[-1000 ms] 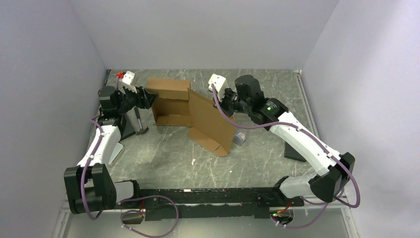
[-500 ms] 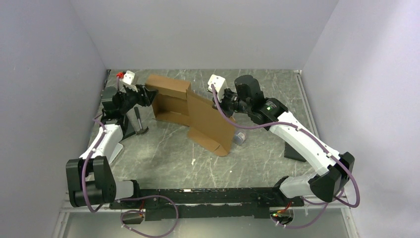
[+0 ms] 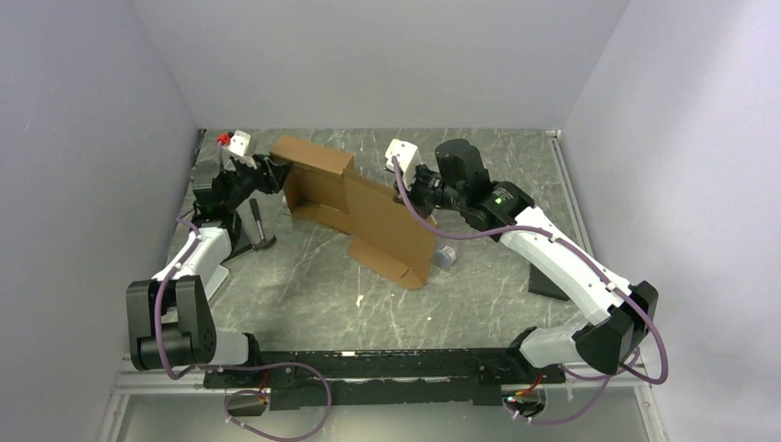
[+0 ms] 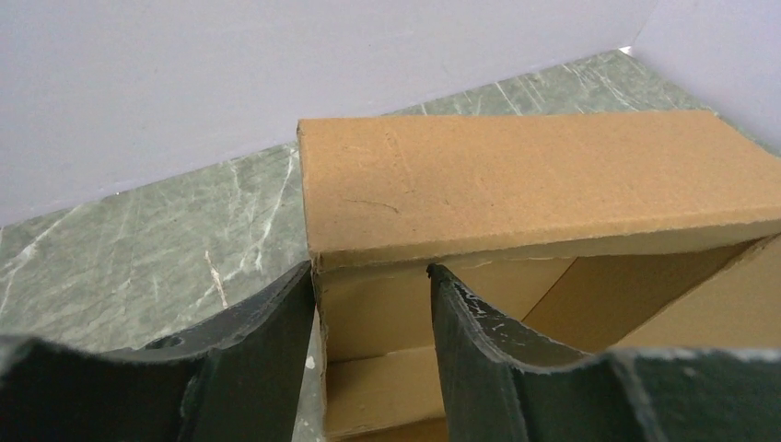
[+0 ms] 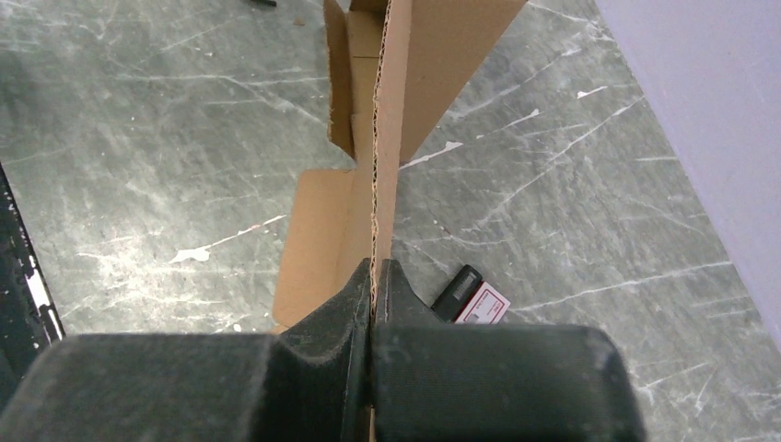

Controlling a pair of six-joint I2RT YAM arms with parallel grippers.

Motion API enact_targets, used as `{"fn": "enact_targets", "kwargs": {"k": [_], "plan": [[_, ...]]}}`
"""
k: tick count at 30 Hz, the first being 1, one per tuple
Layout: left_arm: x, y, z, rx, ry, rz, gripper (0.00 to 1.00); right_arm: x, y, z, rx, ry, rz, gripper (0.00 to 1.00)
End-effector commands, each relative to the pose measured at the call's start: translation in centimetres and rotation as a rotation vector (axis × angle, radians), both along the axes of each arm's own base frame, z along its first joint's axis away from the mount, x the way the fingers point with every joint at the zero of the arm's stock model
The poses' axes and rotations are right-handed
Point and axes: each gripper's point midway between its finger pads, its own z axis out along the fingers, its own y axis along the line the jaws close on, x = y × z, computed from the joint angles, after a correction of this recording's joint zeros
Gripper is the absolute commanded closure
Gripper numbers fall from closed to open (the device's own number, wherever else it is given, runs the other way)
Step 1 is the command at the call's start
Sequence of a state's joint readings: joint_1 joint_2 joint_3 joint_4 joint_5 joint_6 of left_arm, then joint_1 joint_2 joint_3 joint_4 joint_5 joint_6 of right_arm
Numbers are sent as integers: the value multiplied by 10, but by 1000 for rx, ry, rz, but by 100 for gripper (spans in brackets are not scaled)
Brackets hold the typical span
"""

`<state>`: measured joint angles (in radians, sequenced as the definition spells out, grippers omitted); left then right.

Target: Fold the paper box

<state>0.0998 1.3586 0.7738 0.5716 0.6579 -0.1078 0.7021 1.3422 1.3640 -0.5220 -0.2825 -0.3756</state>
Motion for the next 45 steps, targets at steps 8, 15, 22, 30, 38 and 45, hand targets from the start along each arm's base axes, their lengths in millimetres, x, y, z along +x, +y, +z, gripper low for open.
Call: {"fn": "enact_targets", "kwargs": {"k": [8, 15, 22, 30, 38, 45], "plan": [[4, -7, 15, -27, -72, -22, 63, -8, 6, 1, -3, 31, 43, 100], [1, -15, 13, -51, -63, -70, 100, -6, 6, 1, -2, 32, 32, 100], [-10, -25, 19, -29, -86, -89, 100, -5, 5, 4, 7, 33, 19, 100], [-13, -28, 23, 2, -105, -15, 100, -6, 6, 4, 6, 45, 22, 100], [-17, -38, 18, 27, -99, 35, 100, -3, 1, 8, -14, 23, 3, 76], [-24, -43, 24, 39, -101, 32, 100, 2, -7, 31, -16, -62, -20, 44]]}}
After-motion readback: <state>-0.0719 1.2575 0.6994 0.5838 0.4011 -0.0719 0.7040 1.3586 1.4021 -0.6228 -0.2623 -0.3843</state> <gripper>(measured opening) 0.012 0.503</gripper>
